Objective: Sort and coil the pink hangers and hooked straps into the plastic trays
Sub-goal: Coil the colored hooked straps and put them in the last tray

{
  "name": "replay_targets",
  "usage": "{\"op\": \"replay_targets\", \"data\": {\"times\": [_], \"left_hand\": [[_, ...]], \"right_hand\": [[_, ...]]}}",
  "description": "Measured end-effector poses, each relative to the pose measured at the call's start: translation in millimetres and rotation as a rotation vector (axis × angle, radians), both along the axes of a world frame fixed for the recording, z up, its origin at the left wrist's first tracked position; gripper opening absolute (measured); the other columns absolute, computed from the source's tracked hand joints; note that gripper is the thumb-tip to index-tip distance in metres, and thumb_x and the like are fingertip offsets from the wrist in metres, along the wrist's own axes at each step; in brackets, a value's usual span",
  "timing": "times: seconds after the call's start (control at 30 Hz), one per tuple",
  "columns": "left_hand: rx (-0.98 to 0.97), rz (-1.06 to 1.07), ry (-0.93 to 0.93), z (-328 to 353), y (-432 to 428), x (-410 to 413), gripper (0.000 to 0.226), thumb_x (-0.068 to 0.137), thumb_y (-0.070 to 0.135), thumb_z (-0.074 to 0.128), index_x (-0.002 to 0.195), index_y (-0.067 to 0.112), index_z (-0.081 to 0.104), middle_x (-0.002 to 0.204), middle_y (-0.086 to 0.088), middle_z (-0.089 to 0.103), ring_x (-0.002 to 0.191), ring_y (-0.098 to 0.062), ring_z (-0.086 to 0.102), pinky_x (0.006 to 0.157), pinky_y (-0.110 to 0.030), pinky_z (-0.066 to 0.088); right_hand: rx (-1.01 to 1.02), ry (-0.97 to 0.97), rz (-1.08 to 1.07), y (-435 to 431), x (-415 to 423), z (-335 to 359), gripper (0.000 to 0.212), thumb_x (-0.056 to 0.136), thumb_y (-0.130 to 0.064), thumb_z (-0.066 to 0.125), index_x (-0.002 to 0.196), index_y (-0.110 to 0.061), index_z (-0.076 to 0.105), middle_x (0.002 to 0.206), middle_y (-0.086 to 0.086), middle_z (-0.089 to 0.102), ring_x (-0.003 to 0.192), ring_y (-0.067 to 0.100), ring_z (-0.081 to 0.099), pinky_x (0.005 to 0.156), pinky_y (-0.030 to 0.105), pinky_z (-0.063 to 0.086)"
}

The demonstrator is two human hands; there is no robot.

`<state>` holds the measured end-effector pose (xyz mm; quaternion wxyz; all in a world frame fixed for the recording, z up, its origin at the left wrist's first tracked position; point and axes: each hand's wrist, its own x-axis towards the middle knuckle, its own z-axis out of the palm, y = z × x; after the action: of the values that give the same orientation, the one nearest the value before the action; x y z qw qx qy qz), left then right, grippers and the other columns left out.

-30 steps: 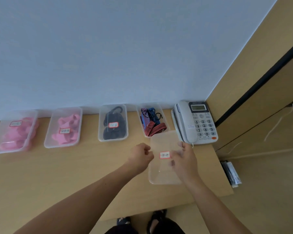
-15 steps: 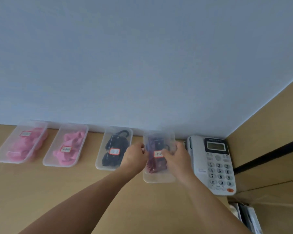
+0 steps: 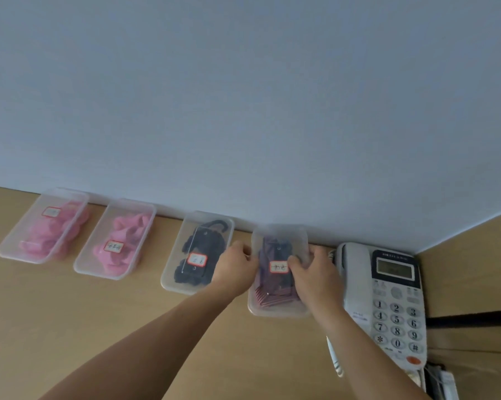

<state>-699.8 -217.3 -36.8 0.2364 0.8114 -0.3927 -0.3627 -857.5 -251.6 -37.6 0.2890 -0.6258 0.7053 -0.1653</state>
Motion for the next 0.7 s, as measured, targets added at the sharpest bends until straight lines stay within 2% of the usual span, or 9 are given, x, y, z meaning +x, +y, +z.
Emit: {"op": "replay_targets", "data": {"times": [0.07,0.17,0.27,0.37,0.47,0.53,0.6,0.67,0.7], "left_hand": [[0.009,0.041,0.074,-0.8,-1.2,-0.4,0.003,0.093,0.019,0.055,0.093,0.016,0.057,0.087,-0.002,0.062,0.081,-0.02,0.059,0.075,-0.036,0.053],[0.036,0.111,0.189,-0.1,-4.6,-1.6,0.009,0.092,0.017,0.053,0.093,0.01,0.058,0.092,-0.011,0.063,0.079,-0.023,0.057,0.067,-0.037,0.052],[0.055,0.127,0.222,-0.9,-5.8,-2.8,0.011,0.094,0.017,0.052,0.095,0.007,0.057,0.097,-0.015,0.063,0.079,-0.023,0.055,0.067,-0.038,0.052],[0.026,0.098,0.173,0.5,-6.3,-3.3,0.012,0.095,0.018,0.052,0.1,0.008,0.057,0.098,-0.013,0.064,0.082,-0.022,0.057,0.071,-0.038,0.053],[-0.048,0.003,-0.015,2.5,-3.8,-9.9,0.026,0.096,0.019,0.051,0.12,0.008,0.054,0.113,-0.009,0.059,0.098,-0.023,0.056,0.086,-0.038,0.05],[-0.147,-0.143,-0.304,0.0,0.5,-19.0,0.044,0.097,0.024,0.047,0.137,0.009,0.042,0.137,-0.009,0.045,0.125,-0.026,0.042,0.107,-0.037,0.036],[-0.214,-0.32,-0.519,-4.5,3.6,-29.8,0.061,0.097,0.031,0.039,0.152,0.009,0.022,0.159,-0.009,0.02,0.147,-0.026,0.014,0.121,-0.036,0.011],[-0.213,-0.481,-0.58,-10.6,4.4,-38.6,0.069,0.099,0.038,0.028,0.156,0.008,0.003,0.165,-0.007,-0.005,0.15,-0.02,-0.015,0.12,-0.035,-0.009],[-0.2,-0.543,-0.602,-14.1,4.2,-40.9,0.07,0.1,0.04,0.023,0.156,0.007,-0.002,0.164,-0.007,-0.01,0.147,-0.019,-0.024,0.118,-0.035,-0.014]], "right_hand": [[0.011,-0.007,-0.027,-0.6,-3.0,0.1,0.028,0.088,-0.039,0.06,0.108,-0.019,0.06,0.101,0.004,0.071,0.096,0.029,0.065,0.072,0.032,0.043],[0.037,-0.079,-0.067,-3.2,-7.6,-0.8,0.024,0.089,-0.033,0.061,0.108,-0.017,0.06,0.104,0.002,0.068,0.099,0.026,0.063,0.083,0.036,0.049],[0.088,-0.073,-0.077,-5.4,-13.1,-4.2,0.015,0.091,-0.032,0.06,0.1,-0.021,0.058,0.101,-0.002,0.066,0.094,0.022,0.061,0.076,0.032,0.046],[0.097,-0.091,-0.064,-7.2,-14.3,-6.8,0.014,0.092,-0.031,0.06,0.096,-0.017,0.059,0.096,0.0,0.066,0.091,0.023,0.061,0.075,0.032,0.047],[0.08,-0.099,-0.064,-6.8,-12.5,-6.6,0.016,0.093,-0.029,0.06,0.097,-0.014,0.061,0.096,0.003,0.067,0.089,0.023,0.061,0.076,0.033,0.047],[0.076,-0.105,-0.059,-6.3,-12.4,-6.9,0.015,0.093,-0.029,0.06,0.096,-0.014,0.059,0.095,0.003,0.067,0.089,0.023,0.061,0.076,0.034,0.049],[0.075,-0.107,-0.058,-6.0,-13.0,-7.3,0.015,0.093,-0.029,0.06,0.097,-0.014,0.059,0.095,0.003,0.067,0.091,0.025,0.062,0.078,0.035,0.049],[0.066,-0.108,-0.061,-6.2,-13.0,-7.8,0.016,0.092,-0.028,0.061,0.097,-0.013,0.06,0.096,0.004,0.068,0.094,0.026,0.062,0.08,0.035,0.048],[0.061,-0.11,-0.061,-6.1,-12.8,-8.0,0.015,0.092,-0.028,0.061,0.097,-0.014,0.06,0.097,0.004,0.069,0.095,0.026,0.062,0.081,0.034,0.048]]}}
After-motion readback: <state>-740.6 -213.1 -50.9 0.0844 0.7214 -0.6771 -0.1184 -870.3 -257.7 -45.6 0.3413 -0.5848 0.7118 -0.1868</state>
